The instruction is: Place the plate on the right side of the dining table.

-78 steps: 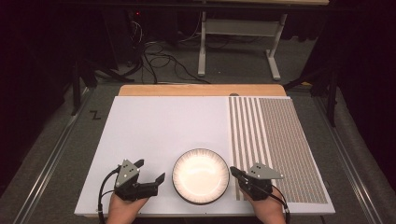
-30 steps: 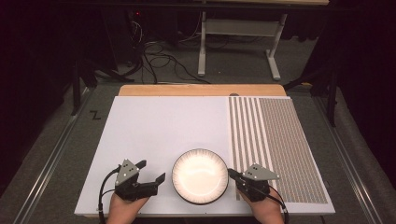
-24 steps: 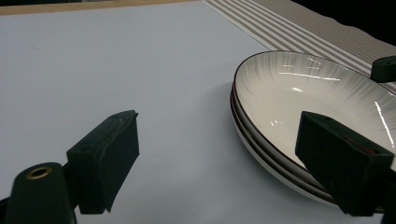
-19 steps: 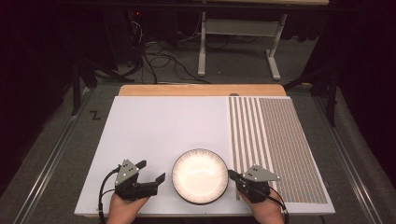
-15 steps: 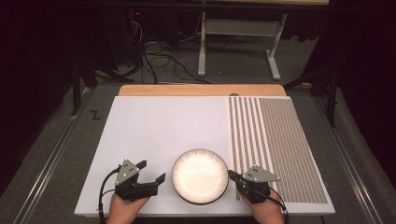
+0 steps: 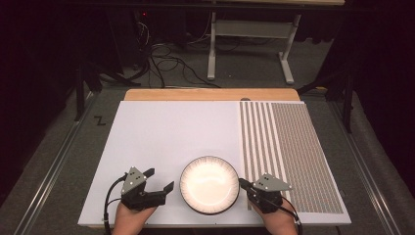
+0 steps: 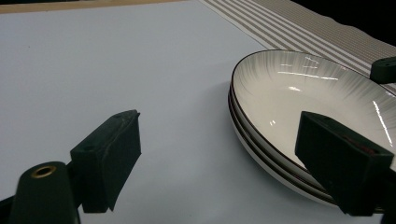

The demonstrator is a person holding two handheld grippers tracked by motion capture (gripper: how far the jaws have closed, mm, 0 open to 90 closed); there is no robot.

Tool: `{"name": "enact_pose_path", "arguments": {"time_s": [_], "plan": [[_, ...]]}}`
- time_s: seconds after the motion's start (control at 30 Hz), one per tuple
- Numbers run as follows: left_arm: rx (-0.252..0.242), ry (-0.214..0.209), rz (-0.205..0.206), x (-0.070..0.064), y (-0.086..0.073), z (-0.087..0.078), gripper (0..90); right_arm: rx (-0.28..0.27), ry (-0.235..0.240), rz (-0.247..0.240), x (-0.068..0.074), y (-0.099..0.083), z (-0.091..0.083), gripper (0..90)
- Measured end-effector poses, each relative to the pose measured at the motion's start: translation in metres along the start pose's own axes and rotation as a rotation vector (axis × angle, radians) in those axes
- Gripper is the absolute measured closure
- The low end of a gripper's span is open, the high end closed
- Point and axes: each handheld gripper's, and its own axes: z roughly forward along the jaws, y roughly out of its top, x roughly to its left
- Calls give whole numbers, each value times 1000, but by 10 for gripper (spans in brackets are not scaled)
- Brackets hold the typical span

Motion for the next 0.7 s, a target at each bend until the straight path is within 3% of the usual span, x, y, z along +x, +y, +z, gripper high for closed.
{"name": "enact_pose_path", "arguments": {"time_s": [0.43,0.7], "plan": [[3,-18,-4,-1,0,2,150,3,1,-11,2,1,3,900],[5,-49,-28,-2,0,4,153,2,6,-12,1,1,3,900]]}}
